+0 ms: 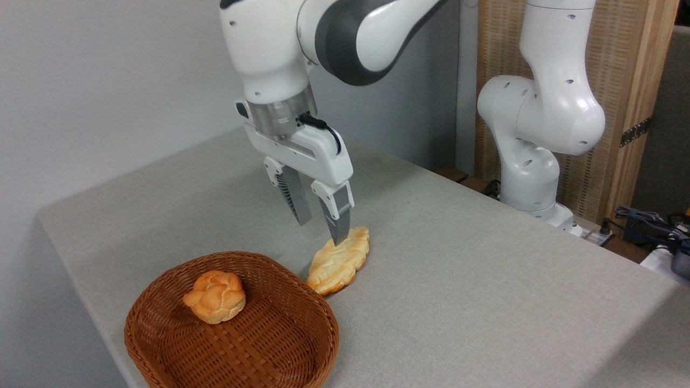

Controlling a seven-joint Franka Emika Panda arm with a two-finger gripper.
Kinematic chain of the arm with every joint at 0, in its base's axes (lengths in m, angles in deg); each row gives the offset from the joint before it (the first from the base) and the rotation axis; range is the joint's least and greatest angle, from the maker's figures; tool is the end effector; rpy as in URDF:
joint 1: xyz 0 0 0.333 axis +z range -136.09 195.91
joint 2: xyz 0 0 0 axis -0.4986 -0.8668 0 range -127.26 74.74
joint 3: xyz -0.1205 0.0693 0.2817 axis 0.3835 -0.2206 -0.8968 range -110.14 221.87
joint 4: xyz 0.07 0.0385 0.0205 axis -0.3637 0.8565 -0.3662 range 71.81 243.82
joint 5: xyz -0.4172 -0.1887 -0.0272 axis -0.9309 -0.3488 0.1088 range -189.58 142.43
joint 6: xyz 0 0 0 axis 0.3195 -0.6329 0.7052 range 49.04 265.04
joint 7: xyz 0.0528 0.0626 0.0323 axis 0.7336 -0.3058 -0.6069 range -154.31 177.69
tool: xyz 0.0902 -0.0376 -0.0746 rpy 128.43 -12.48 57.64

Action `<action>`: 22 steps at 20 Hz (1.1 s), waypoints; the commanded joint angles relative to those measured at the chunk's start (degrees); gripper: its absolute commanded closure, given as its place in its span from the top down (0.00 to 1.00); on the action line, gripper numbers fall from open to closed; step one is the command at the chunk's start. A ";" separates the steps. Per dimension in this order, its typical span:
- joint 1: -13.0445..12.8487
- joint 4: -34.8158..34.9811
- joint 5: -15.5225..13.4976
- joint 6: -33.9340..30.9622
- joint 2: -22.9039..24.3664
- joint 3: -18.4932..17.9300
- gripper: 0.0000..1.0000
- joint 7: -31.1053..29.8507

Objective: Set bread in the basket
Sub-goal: 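Move the open gripper over the elongated golden pastry and lower it, then close the gripper on the middle of the golden pastry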

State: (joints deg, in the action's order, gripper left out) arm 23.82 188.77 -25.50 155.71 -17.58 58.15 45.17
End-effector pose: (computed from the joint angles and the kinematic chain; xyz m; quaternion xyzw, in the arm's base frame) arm 0.5498 -0.0844 0.4290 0.9345 -0.3510 -0.0535 0.0251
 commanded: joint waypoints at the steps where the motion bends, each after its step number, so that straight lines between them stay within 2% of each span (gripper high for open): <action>1: 0.02 3.14 0.79 0.68 1.07 -0.70 1.00 0.71; 4: 0.11 3.76 1.31 2.26 0.72 -1.84 1.00 0.71; 12: -0.33 4.55 1.93 7.80 -2.97 -1.76 1.00 0.36; 20: -0.59 4.55 1.93 8.42 -3.76 -1.67 1.00 0.44; 21: -0.59 4.55 1.93 8.42 -3.76 -1.67 0.91 0.62; 22: -0.59 4.55 1.93 8.42 -3.76 -1.67 0.68 0.70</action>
State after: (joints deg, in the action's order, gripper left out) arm 23.65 193.20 -24.33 163.55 -21.44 56.80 45.17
